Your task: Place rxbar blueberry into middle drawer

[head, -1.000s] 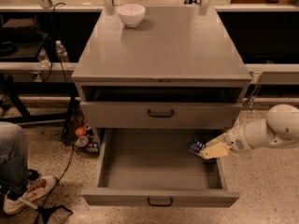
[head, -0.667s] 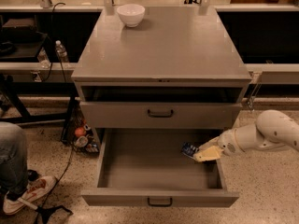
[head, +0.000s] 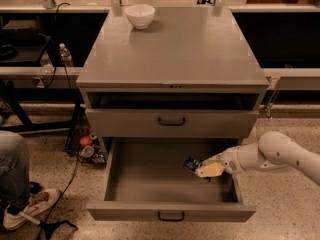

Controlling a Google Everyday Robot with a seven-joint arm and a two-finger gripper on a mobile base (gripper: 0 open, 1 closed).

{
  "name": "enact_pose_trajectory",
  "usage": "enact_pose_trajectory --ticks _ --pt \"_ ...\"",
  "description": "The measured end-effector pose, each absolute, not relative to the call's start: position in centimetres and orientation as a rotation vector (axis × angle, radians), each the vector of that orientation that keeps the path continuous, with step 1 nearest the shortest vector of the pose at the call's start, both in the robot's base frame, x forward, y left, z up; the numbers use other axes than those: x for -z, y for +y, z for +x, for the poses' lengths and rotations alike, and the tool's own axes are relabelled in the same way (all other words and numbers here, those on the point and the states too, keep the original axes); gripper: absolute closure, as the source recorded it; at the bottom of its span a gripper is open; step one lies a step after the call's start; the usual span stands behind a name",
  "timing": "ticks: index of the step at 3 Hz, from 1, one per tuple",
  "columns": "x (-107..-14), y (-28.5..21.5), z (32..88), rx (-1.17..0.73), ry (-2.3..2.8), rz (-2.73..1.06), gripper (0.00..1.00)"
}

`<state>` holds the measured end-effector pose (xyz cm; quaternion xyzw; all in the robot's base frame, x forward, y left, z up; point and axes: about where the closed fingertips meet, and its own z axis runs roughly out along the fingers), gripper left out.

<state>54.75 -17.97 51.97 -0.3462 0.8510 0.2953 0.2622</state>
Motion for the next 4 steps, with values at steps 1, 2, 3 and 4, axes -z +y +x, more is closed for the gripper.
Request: enact_pose_trajectory --ticks 1,2,3,4 --pt "-50.3 -16.9 55.3 -0.799 2.284 -0.883 1.0" --pt "-48.9 -15.8 55.6 -0.79 2.261 -0.858 1.0" --pt "-46.8 -14.6 56.1 -0.769 2.255 -0.841 1.0" --pt "-45.5 -14.1 56.3 -0.748 2.258 -0.841 1.0"
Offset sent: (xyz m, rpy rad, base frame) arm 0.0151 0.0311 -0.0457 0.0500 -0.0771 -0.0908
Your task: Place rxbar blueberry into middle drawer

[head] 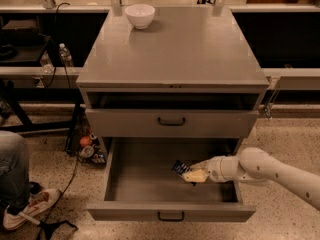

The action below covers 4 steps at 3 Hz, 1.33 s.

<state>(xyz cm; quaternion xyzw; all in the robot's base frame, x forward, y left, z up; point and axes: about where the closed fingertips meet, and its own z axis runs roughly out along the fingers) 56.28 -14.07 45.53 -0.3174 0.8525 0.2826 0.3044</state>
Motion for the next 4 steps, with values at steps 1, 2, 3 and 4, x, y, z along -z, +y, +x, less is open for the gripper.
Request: enact_pose_trajectory --ticks 1,2,3,4 --pt "-44.5 -13.8 56.4 -0.743 2.263 -0.844 1.0" --pt "-43.5 -13.2 56.5 -0.754 2.262 -0.858 1.0" --pt "-42.4 -12.1 56.8 -0.781 2.258 -0.873 0.75" --pt "-41.6 -11.0 57.0 -0.808 2.253 -0.879 0.44"
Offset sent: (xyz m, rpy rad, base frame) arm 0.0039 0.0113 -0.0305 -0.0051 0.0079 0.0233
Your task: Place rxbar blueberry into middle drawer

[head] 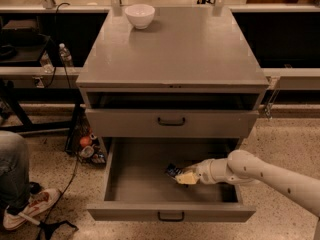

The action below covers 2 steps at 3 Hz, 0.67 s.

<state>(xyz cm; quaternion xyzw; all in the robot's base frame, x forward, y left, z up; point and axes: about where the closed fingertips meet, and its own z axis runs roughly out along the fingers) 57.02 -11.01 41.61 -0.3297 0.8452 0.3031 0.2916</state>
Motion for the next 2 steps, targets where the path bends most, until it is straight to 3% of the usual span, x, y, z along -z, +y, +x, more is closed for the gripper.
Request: enact_pose_trajectory --ticks 2 --pt "-41.04 -9.7 57.41 -0.844 2.235 -0.872 0.0"
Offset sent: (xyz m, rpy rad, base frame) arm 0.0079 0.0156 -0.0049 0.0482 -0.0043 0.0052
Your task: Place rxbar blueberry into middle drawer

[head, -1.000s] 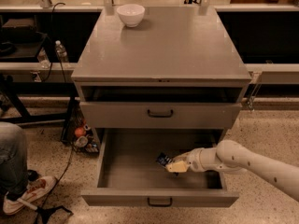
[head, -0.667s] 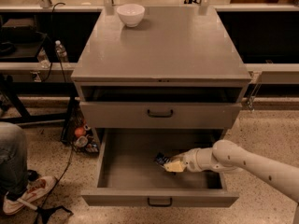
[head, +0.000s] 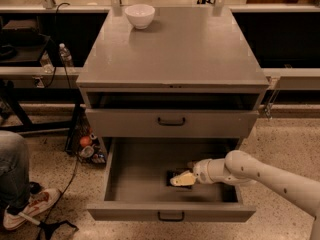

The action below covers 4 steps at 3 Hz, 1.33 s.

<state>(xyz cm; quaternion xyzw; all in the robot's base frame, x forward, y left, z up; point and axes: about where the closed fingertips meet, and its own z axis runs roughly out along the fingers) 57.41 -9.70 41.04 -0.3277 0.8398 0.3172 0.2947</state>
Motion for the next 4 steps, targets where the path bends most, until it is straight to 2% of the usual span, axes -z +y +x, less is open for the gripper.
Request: enact_pose_trajectory --ticks 1,2,4 --pt "-40.9 -9.4 57.4 -0.871 2.229 -0.874 0.0" --pt "-41.9 -11.2 58.0 -0.882 2.217 -0.852 0.0" --pt "-44.9 -18.7 58.6 -0.897 2.185 -0.716 0.0"
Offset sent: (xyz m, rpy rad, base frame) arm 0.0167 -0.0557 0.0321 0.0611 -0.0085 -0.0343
